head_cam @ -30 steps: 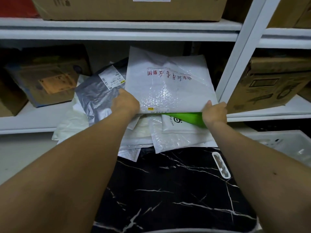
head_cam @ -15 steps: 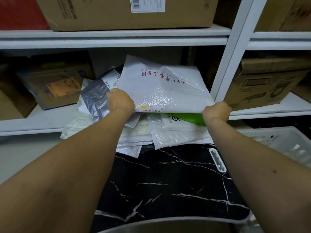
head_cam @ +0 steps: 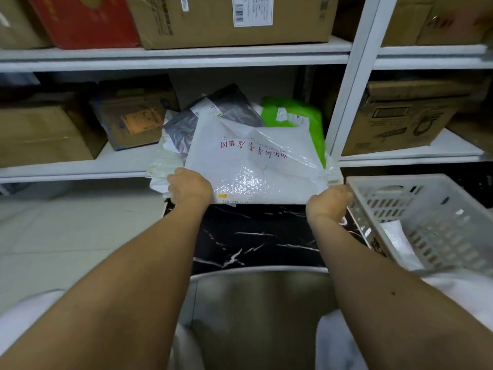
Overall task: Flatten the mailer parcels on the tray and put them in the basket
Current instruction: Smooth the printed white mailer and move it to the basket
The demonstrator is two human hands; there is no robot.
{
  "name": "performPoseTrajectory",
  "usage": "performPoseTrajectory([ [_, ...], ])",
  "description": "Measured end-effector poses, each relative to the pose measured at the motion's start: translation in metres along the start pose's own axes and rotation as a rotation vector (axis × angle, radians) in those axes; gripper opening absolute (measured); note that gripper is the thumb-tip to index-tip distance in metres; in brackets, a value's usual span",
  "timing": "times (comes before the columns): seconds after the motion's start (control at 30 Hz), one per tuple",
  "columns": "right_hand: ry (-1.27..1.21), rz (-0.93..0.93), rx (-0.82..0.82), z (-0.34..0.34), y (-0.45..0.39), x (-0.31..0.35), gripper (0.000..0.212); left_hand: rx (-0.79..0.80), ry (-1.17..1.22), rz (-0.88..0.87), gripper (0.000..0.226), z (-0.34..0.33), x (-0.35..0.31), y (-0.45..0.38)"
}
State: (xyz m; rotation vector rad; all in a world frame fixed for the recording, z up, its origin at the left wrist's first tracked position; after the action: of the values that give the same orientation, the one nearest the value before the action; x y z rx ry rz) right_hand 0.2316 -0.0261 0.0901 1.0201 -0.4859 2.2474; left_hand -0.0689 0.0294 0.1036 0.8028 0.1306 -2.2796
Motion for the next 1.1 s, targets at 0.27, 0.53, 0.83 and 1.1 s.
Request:
performPoseTrajectory([
  [0.27,0.0,-0.057,0.014,0.014,0.068,-0.045,0.04,0.088,-0.082,0.241,0.054,-0.005,0.077,0.049],
  [0.53,0.083,-0.115,0.079,0.016,0.105,-0.081,0.043,0.204,-0.076,0.31,0.057,-0.018,0.118,0.072],
  [0.83,0.168,-0.218,0.132,0.0,0.108,-0.108,0.046,0.32,-0.11,0.303,0.058,-0.043,0.142,0.07],
  [1.1,0.221,-0.202,0.196,-0.021,0.069,-0.102,0.045,0.304,-0.194,0.241,0.06,-0.067,0.126,0.056],
])
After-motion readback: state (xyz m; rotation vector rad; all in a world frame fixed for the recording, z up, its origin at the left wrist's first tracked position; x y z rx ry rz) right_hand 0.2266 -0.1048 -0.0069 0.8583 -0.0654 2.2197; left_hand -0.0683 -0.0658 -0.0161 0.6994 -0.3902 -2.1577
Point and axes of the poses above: each hand's wrist, its own y-axis away from the middle knuckle, its own z-axis out of the back of the hand, x = y × z, the point moved 5 cm from there along -y, towards the middle knuckle, and after that the axes turned 7 degrees about z, right-handed, at the moved point
